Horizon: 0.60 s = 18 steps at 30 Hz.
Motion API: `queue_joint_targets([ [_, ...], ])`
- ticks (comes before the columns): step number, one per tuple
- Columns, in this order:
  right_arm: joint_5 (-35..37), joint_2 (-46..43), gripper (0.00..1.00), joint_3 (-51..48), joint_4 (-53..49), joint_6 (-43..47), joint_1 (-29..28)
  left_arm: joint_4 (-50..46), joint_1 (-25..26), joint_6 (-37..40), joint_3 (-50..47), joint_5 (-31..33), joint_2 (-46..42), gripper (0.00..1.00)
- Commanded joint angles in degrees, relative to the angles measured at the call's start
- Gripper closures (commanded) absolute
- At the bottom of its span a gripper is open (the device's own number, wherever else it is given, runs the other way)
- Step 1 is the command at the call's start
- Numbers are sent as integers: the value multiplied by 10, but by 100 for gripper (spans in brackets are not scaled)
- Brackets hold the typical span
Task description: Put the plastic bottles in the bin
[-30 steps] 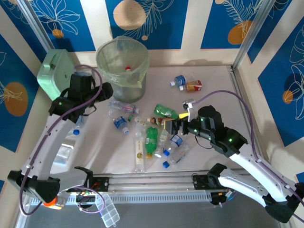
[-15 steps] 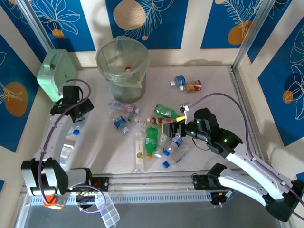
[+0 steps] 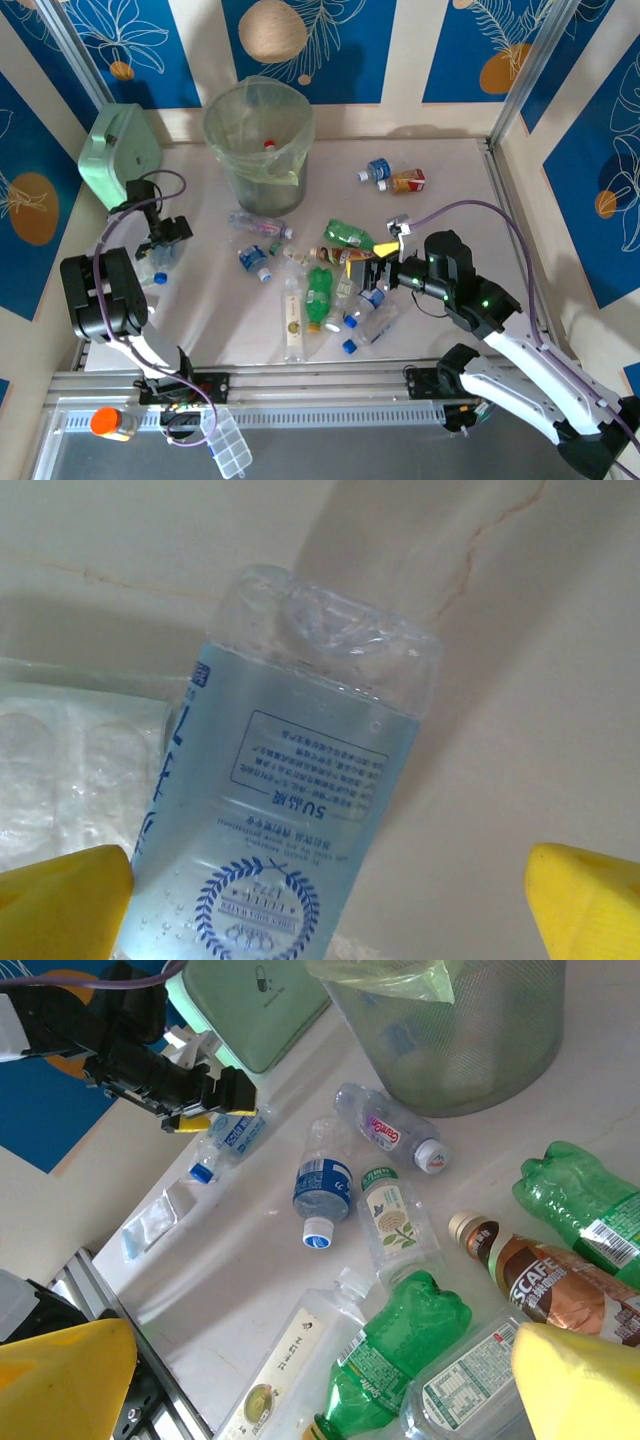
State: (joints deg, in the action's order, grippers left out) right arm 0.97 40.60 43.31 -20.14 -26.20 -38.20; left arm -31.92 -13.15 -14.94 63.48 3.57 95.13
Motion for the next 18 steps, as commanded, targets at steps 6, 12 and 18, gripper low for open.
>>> queue_joint_targets([
  [6, -38, -2, 3, -11, 17, -12, 20, 3, -7, 23, 17, -41, 45, 6],
  [12, -49, 4, 3, -10, 18, -16, 30, 12, -7, 20, 7, -56, 51, 16],
  [18, -54, 9, 3, -9, 21, -19, 36, 13, -2, 7, 9, -92, 48, 25],
])
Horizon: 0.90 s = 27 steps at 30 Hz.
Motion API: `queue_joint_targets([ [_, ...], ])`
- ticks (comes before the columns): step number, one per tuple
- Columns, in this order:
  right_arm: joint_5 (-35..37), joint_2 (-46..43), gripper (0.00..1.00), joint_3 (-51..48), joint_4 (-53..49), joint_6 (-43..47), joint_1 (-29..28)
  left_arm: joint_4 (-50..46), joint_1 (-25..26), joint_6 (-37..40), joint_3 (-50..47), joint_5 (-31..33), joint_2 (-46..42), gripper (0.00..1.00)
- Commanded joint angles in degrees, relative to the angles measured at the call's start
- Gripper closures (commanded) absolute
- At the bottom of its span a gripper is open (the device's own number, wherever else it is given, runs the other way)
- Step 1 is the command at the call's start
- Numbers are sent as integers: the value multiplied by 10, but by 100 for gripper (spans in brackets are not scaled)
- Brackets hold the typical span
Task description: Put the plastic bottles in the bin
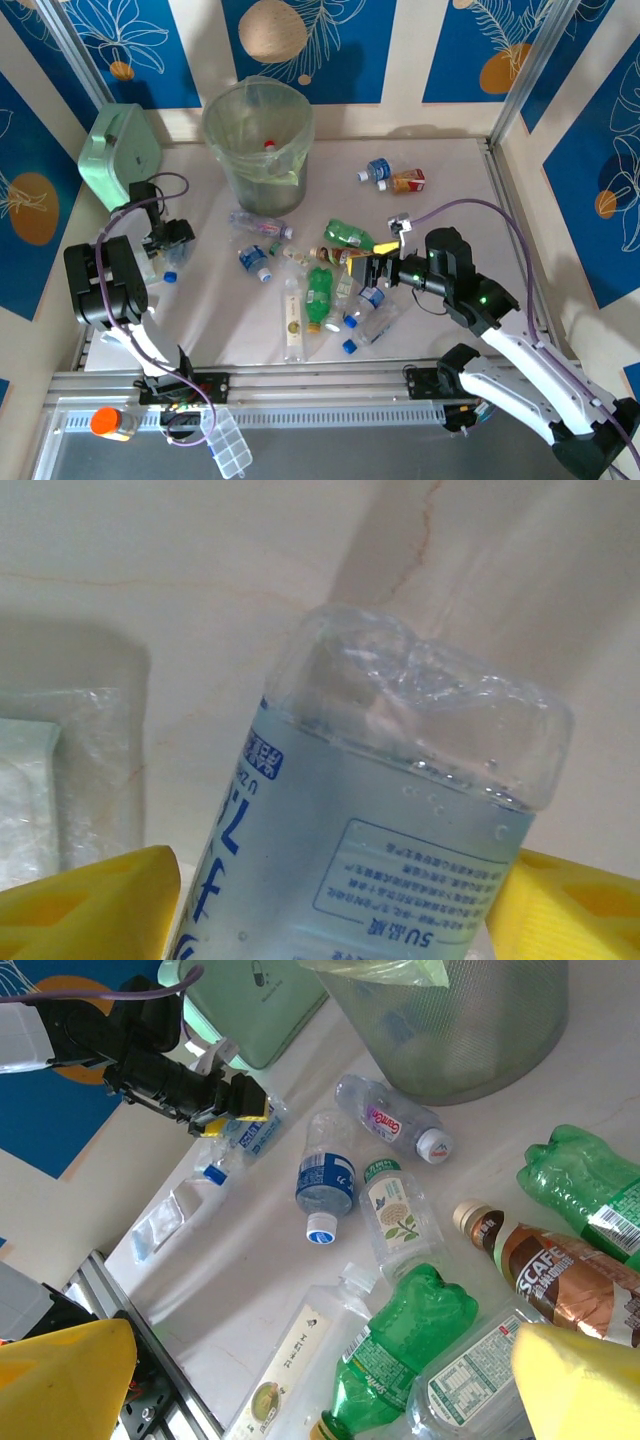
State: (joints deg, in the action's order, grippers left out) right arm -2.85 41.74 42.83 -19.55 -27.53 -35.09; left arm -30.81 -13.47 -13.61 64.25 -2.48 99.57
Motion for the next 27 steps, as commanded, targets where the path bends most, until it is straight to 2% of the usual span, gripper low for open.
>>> queue_joint_targets([
  [1, -16, -1, 3, -4, 15, -6, 7, 3, 2, -6, 1, -35, 5, 27],
  [7, -17, 2, 3, -2, 14, -11, 13, 3, 12, -14, 4, -45, 17, 42],
  [17, -20, 4, 3, 5, 11, -18, 21, -15, 36, -16, 19, -8, 34, 39],
  [22, -19, 0, 4, 14, 5, -25, 20, -22, 43, -32, 26, 3, -1, 51],
  [27, -12, -1, 4, 30, -6, -23, 12, -21, 46, -70, 26, -9, -66, 53],
])
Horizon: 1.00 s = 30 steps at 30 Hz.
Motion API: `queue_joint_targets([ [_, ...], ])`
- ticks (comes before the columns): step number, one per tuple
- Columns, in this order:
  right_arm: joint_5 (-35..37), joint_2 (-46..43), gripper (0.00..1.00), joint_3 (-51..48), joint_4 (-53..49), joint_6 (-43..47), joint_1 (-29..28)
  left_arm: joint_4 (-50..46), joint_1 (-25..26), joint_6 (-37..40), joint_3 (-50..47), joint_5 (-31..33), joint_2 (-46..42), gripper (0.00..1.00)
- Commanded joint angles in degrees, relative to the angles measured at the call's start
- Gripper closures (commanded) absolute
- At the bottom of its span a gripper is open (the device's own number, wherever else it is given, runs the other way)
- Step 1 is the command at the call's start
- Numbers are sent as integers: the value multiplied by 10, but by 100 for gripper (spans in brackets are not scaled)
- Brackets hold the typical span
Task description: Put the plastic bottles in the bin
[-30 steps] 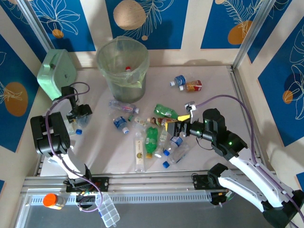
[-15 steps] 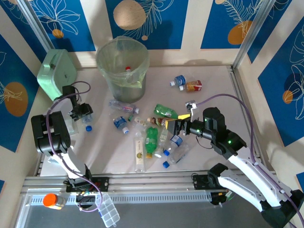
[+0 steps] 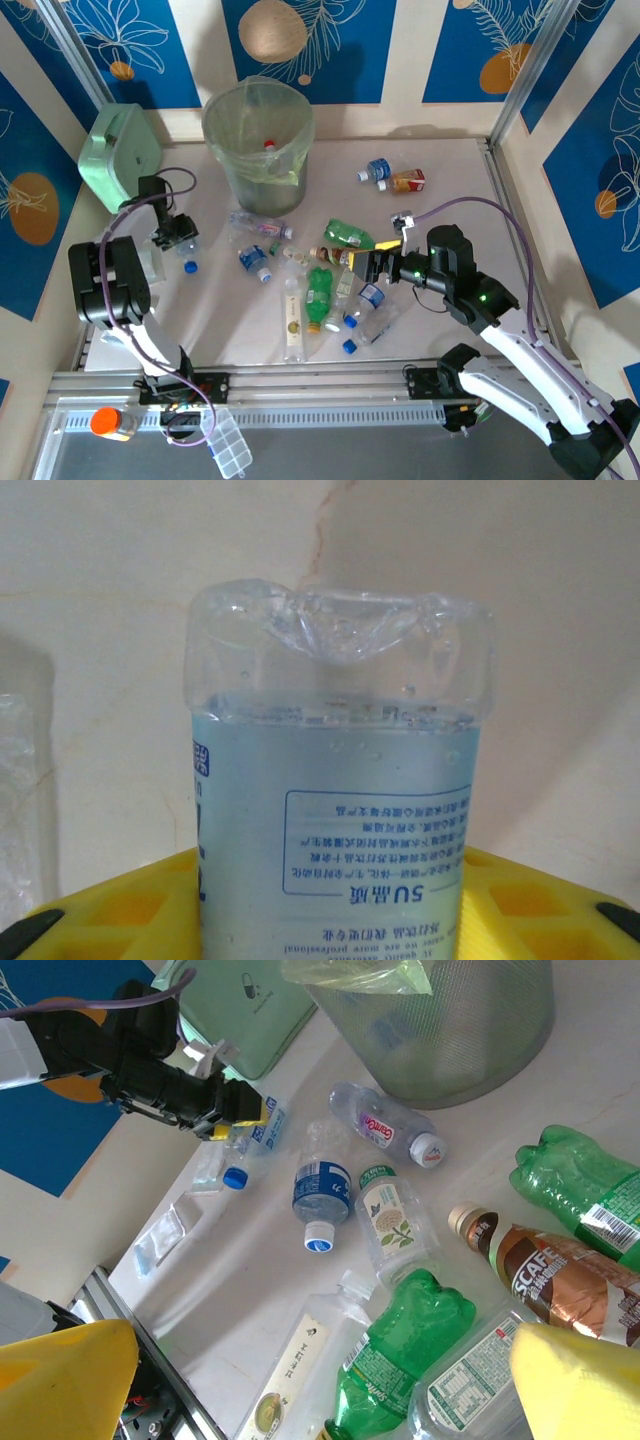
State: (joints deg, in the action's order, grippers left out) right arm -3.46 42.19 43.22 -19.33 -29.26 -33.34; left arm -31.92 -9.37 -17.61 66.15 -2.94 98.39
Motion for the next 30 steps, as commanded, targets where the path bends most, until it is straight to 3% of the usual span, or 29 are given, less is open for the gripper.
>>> queue_joint_targets([
  [1, -4, -5, 4, 30, -10, -5, -8, -8, 6, -39, 4, -11, -70, 53],
  [11, 8, 20, 5, 77, -24, 17, -52, 19, 28, -109, -37, -81, -250, 54],
  [18, 146, 3, 5, 70, 2, 56, -142, 23, 87, -105, 7, -109, -315, 54],
  [24, 101, 37, 5, 85, 3, 67, -145, 25, 146, -100, 100, -115, -308, 56],
  [30, 103, 54, 5, 93, -4, 68, -137, 23, 166, -82, 254, -140, -210, 56],
])
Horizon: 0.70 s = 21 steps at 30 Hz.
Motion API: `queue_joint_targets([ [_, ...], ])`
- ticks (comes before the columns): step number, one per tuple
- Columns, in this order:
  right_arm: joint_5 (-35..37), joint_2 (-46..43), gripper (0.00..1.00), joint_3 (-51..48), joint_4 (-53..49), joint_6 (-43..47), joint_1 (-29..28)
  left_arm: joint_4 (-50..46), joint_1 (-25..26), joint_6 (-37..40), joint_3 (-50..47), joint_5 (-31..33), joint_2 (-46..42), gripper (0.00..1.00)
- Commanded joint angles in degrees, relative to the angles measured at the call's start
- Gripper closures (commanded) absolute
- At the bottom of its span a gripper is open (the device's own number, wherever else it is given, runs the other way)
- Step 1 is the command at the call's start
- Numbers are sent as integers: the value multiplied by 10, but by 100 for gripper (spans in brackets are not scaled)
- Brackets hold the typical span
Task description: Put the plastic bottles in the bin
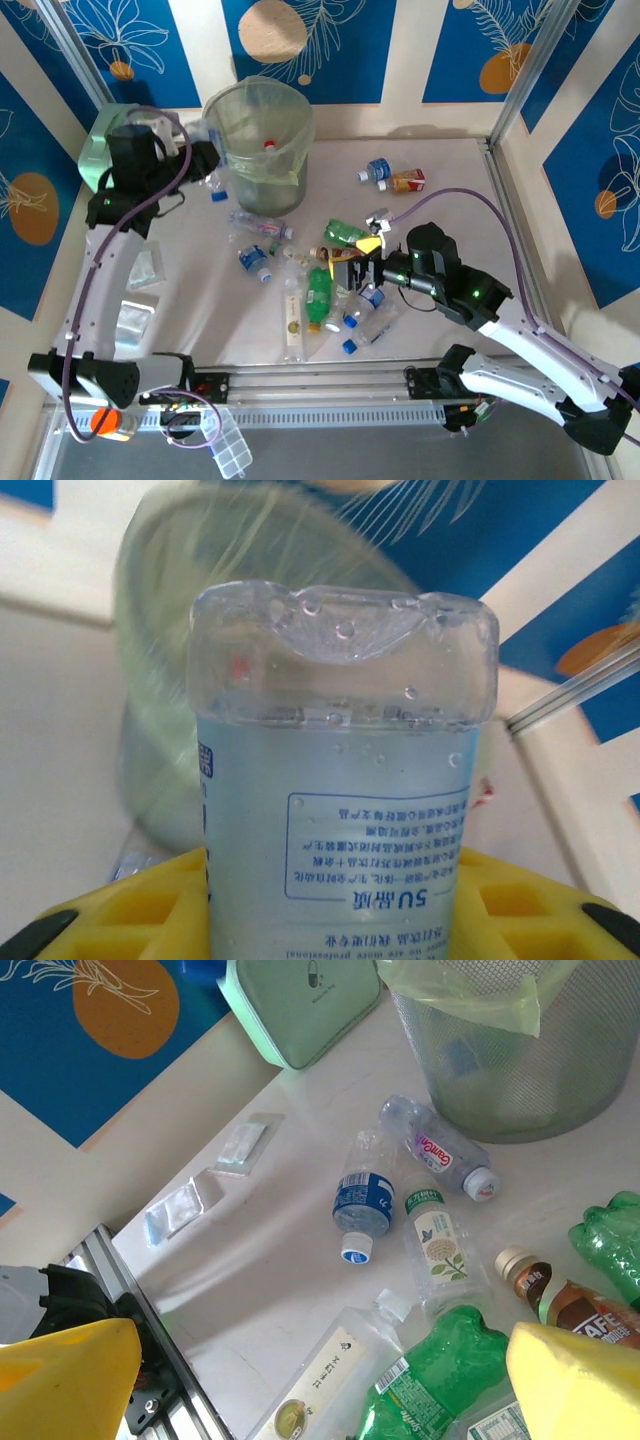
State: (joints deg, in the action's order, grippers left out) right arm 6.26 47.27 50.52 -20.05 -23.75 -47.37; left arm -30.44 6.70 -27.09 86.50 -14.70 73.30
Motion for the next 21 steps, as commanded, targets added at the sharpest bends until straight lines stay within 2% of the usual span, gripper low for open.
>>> queue_joint_targets([
  [1, 4, 5, 5, 21, 0, 12, 6, 10, 5, 13, 78, -26, 62, 56],
  [6, -3, 1, 5, 25, -13, 7, 23, 14, 9, 2, 213, -35, 166, 57],
  [13, 0, -10, 5, 40, -45, 12, 42, -3, 13, 13, 348, -17, 286, 57],
  [21, 9, -14, 5, 63, -73, 20, 51, -7, 28, 16, 448, -11, 399, 57],
])
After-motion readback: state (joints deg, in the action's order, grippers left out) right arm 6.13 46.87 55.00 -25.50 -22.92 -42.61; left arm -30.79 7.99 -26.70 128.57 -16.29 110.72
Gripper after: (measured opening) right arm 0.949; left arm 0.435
